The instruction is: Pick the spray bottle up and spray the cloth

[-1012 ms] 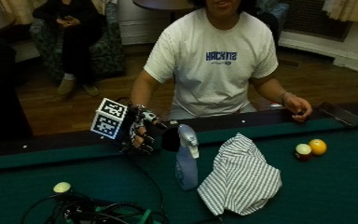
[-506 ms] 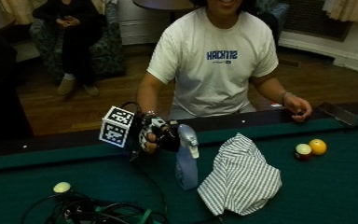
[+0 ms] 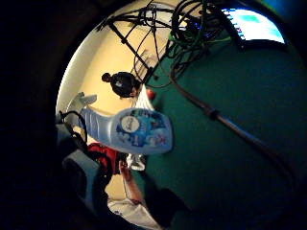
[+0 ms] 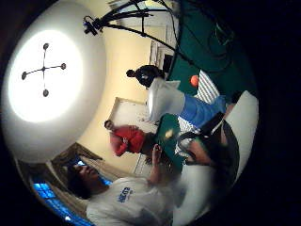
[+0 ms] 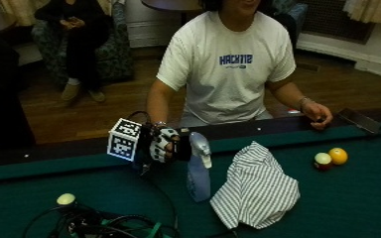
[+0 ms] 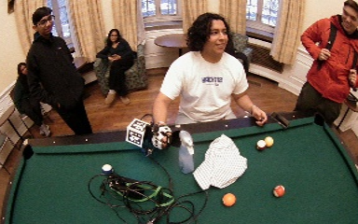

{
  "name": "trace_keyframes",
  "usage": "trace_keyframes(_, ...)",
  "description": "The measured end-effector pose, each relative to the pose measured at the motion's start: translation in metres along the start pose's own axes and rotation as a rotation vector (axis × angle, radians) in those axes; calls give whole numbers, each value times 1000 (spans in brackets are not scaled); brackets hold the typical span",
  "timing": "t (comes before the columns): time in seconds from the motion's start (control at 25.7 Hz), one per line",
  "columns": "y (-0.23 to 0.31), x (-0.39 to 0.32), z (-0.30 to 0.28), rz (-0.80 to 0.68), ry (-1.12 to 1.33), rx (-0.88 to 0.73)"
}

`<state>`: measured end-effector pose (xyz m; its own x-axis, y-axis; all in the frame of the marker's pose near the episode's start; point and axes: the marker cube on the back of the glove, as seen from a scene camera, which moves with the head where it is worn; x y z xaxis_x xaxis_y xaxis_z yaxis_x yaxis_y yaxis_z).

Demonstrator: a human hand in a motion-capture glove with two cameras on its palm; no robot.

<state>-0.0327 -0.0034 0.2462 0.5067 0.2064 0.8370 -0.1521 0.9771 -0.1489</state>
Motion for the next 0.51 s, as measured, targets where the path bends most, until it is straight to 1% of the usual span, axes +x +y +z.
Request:
trace_keyframes(0.12,6,-1,0,-12,2,-30)
trace_keyframes(0.31,8,-7,-8,-7,8,-2)
trace_keyframes(0.51,8,-14,12,-7,70,-146)
